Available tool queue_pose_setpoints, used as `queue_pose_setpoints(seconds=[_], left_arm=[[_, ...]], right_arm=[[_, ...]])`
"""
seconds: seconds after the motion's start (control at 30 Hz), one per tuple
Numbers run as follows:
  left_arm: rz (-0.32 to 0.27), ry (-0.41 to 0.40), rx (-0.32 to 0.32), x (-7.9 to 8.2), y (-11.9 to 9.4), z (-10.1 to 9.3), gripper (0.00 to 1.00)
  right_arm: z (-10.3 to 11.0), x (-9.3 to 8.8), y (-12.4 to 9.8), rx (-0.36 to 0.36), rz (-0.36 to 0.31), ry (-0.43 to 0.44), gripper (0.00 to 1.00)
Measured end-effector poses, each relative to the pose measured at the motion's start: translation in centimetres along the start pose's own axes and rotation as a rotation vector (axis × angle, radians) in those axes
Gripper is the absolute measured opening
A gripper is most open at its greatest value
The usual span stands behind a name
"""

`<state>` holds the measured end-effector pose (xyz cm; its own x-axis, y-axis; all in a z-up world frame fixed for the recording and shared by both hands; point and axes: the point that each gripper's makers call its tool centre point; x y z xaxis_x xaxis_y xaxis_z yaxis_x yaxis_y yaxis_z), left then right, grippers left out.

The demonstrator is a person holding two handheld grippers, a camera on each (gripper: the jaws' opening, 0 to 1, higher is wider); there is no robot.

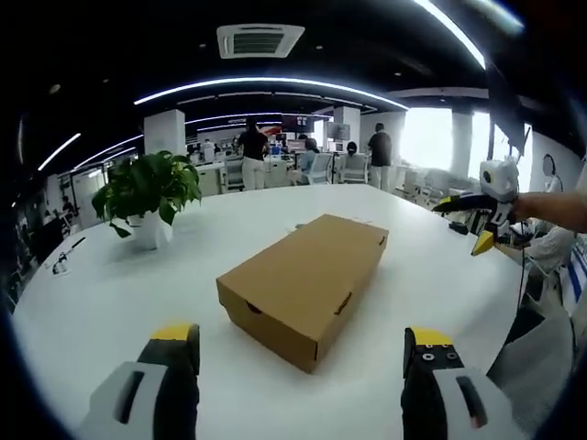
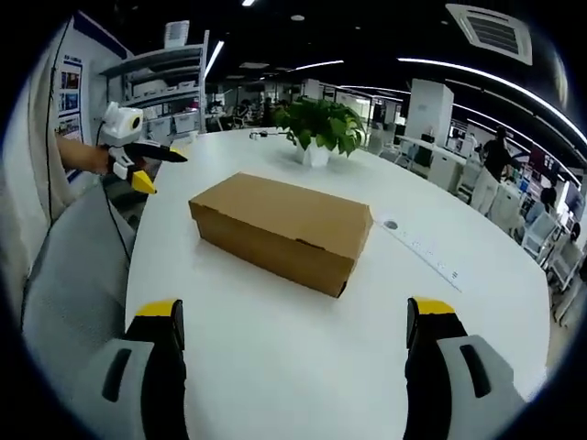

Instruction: Operate the shoe box by opening the lid, removing the specified soft item, and placing it in the target area until the item is outside and the box remains undamaged.

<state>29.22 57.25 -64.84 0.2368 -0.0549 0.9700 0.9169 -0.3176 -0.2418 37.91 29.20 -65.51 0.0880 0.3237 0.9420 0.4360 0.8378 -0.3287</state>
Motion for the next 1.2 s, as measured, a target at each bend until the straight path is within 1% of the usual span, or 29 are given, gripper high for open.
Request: queue_pose_setpoints(seconds=[0.1, 0.2, 0.3, 0.4, 0.5, 0.67, 0.77, 0.93, 1.13, 1.2], left_arm=[[0.009, 0.005, 0.016, -0.4, 0.4, -0.3, 0.92], [0.017, 0.004, 0.04, -0.9, 0.8, -0.4, 0.92], [0.016, 0.001, 0.067, -1.2, 1.2, -0.5, 0.92], [0.02, -0.001, 0.089, -1.6, 1.7, -0.5, 0.91], [0.026, -0.004, 0.099, -1.9, 2.0, -0.6, 0.86], [0.045, -0.005, 0.13, -3.0, 2.8, -0.2, 0.8], [0.045, -0.002, 0.146, -3.4, 3.0, 0.0, 0.77], [0.056, -0.01, 0.181, -4.4, 3.5, 0.3, 0.71], [0.057, -0.026, 0.201, -5.0, 4.5, 0.0, 0.69], [0.062, -0.023, 0.201, -5.1, 4.9, -0.1, 0.67]], right_arm=[[-0.3, -0.1, 0.9, 0.032, -0.006, -0.002, 0.96], [-0.7, -0.3, 1.9, 0.065, -0.006, -0.025, 0.9], [-1.3, -0.6, 2.8, 0.087, -0.005, -0.024, 0.9], [-1.7, -0.5, 3.6, 0.1, -0.005, -0.026, 0.89], [-2.0, -0.3, 4.5, 0.115, -0.01, -0.034, 0.87], [-2.4, -0.2, 5.7, 0.138, -0.007, -0.047, 0.83], [-2.6, 0.0, 6.6, 0.151, -0.014, -0.048, 0.82], [-2.9, -0.3, 8.0, 0.171, -0.01, -0.048, 0.77], [-3.3, -0.6, 9.2, 0.187, -0.003, -0.041, 0.73], [-3.6, -0.8, 9.7, 0.183, 0.001, -0.043, 0.7]])
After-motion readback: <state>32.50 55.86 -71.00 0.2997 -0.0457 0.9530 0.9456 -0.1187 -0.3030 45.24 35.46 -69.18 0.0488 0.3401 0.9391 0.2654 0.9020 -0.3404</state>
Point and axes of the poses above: the point that each gripper's makers call its tool centre point, and the gripper's own axes: y roughly forward along the fingers, z roughly to its left, x roughly out of its top, and after that the axes turned 13 degrees about -z, right-handed
